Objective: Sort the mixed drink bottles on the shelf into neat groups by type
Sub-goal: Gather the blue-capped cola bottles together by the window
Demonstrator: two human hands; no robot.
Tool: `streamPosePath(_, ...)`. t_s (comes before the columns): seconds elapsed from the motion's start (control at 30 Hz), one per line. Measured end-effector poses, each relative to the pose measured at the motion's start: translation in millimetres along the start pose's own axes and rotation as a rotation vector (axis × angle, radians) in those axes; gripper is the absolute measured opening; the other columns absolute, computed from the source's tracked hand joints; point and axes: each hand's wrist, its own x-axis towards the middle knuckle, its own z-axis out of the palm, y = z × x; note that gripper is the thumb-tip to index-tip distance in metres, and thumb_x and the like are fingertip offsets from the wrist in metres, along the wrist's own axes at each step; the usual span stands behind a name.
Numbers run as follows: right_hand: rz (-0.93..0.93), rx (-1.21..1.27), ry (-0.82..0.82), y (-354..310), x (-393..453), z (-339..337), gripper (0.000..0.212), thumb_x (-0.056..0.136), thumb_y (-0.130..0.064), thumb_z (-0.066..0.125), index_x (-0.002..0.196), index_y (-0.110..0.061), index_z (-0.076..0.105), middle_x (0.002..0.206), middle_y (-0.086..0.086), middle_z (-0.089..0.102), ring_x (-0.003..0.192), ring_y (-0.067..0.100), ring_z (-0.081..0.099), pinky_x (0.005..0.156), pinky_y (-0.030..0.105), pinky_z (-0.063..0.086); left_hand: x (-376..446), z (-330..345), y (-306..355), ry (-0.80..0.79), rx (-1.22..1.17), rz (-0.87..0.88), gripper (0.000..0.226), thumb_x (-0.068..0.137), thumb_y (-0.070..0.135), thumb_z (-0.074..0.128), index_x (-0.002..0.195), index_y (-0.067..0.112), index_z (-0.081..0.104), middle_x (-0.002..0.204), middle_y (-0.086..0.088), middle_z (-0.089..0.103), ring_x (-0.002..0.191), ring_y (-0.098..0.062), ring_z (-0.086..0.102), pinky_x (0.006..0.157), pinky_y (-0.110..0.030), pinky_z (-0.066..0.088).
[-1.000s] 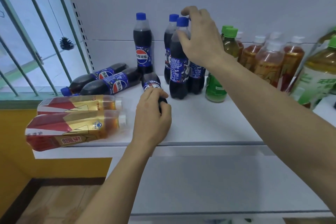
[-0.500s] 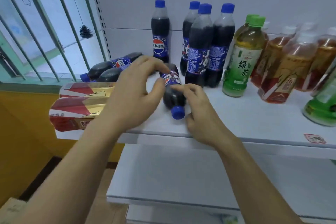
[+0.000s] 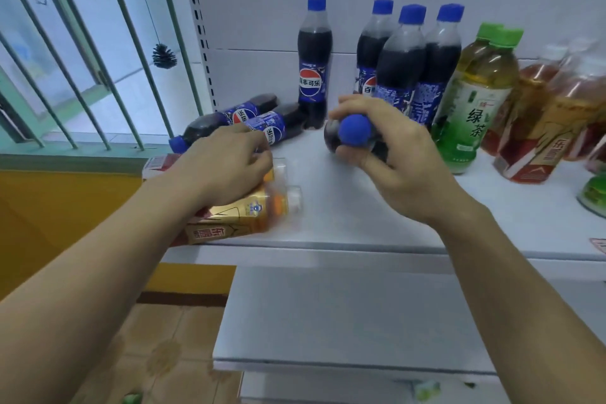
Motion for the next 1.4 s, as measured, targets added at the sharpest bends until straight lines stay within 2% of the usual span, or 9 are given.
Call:
streamPosePath(0.17, 0.158, -0.074, 0.163, -9.2, 60.8, 3.6, 0.027, 0.102, -0.026, 0.059, 0.125, -0.013, 0.055, 0.1, -0.009, 0.06, 0.084, 0.005, 0.053, 0.079, 0.012, 0.042, 5.7, 1.2, -6.7, -0.054, -0.039, 0.048, 0.032, 0.101, 0.042, 0.041, 0.113, 0.025, 0.066, 0.116, -0.005, 0.064, 0.113, -0.026, 0.051, 0.104, -0.047, 0.04)
streamPosePath(0.4, 0.412, -0.243, 0.143, 12.7, 136.7, 11.8, 0.033, 0.107, -0.035, 0.045, 0.133, -0.016, 0.042, 0.088, -0.008, 0.058, 0.078, 0.007, 0.056, 0.063, 0.024, 0.044, 2.6, 3.3, -9.4, -0.05, -0.106, 0.056, 0.043, 0.097, 0.047, 0.038, 0.124, 0.026, 0.064, 0.119, -0.002, 0.064, 0.113, -0.022, 0.053, 0.098, -0.049, 0.048)
streamPosePath(0.57, 0.493, -0.375, 0.212, 14.8, 143.4, 12.3, 0.032, 0.106, -0.03, 0.041, 0.136, -0.02, 0.037, 0.083, -0.004, 0.057, 0.077, 0.017, 0.061, 0.077, 0.048, 0.059, 2.7, 2.8, -8.9, -0.011, -0.156, 0.063, 0.038, 0.099, 0.041, 0.046, 0.129, 0.024, 0.063, 0.125, -0.002, 0.064, 0.116, -0.022, 0.055, 0.103, -0.049, 0.046)
streamPosePath(0.77, 0.475, -0.532, 0.254, 7.2, 140.8, 11.5, 0.039, 0.104, -0.028, 0.05, 0.14, -0.022, 0.039, 0.108, 0.0, 0.061, 0.091, 0.02, 0.062, 0.083, 0.046, 0.059, -2.5, -12.7, -23.1, 0.036, -0.295, 0.134, 0.03, 0.099, 0.037, 0.053, 0.124, 0.025, 0.065, 0.113, 0.007, 0.064, 0.096, -0.009, 0.058, 0.077, -0.022, 0.04)
streamPosePath(0.9, 0.406, -0.622, 0.291, -2.0, 136.7, 5.9, 0.043, 0.1, -0.026, 0.057, 0.14, -0.023, 0.043, 0.135, 0.008, 0.051, 0.107, 0.019, 0.054, 0.079, 0.033, 0.046, -5.5, -28.0, -60.2, 0.025, -0.241, 0.078, 0.029, 0.099, 0.04, 0.054, 0.118, 0.023, 0.068, 0.115, -0.002, 0.068, 0.102, -0.022, 0.062, 0.087, -0.039, 0.05)
streamPosePath(1.03, 0.243, -0.634, 0.323, -23.8, 123.5, 19.6, 0.034, 0.094, -0.017, 0.057, 0.127, -0.02, 0.053, 0.131, 0.009, 0.051, 0.115, 0.024, 0.052, 0.086, 0.034, 0.049, -11.2, -29.5, -104.7, 0.064, -0.374, -0.054, 0.021, 0.1, 0.034, 0.052, 0.112, 0.028, 0.068, 0.108, 0.001, 0.07, 0.099, -0.02, 0.064, 0.081, -0.036, 0.051)
streamPosePath(1.17, 0.084, -0.575, -0.182, -35.1, 131.4, 65.5, 0.032, 0.093, -0.01, 0.058, 0.121, -0.025, 0.061, 0.119, 0.0, 0.058, 0.11, 0.019, 0.051, 0.099, 0.043, 0.048, -17.5, -14.6, -116.1, -0.001, -0.556, -0.026, 0.023, 0.103, 0.034, 0.05, 0.111, 0.03, 0.07, 0.104, 0.009, 0.069, 0.096, -0.013, 0.066, 0.084, -0.038, 0.055)
streamPosePath(1.27, 0.098, -0.6, -0.591, -30.3, 144.8, 106.3, 0.049, 0.094, -0.011, 0.065, 0.135, -0.035, 0.054, 0.133, -0.003, 0.054, 0.121, 0.018, 0.046, 0.103, 0.041, 0.044, -20.2, 1.7, -115.1, 0.032, -0.547, 0.051, 0.024, 0.101, 0.032, 0.051, 0.113, 0.025, 0.071, 0.112, 0.008, 0.059, 0.103, -0.01, 0.059, 0.086, -0.029, 0.047)
streamPosePath(1.4, 0.085, -0.689, -0.846, -13.3, 157.9, 138.4, 0.081, 0.091, -0.012, 0.07, 0.151, -0.049, 0.03, 0.147, 0.001, 0.045, 0.125, 0.024, 0.041, 0.103, 0.045, 0.043, -27.2, 20.4, -125.3, 0.11, -0.773, 0.015, 0.024, 0.104, 0.031, 0.05, 0.113, 0.026, 0.071, 0.116, 0.006, 0.06, 0.104, -0.005, 0.059, 0.082, -0.026, 0.047)
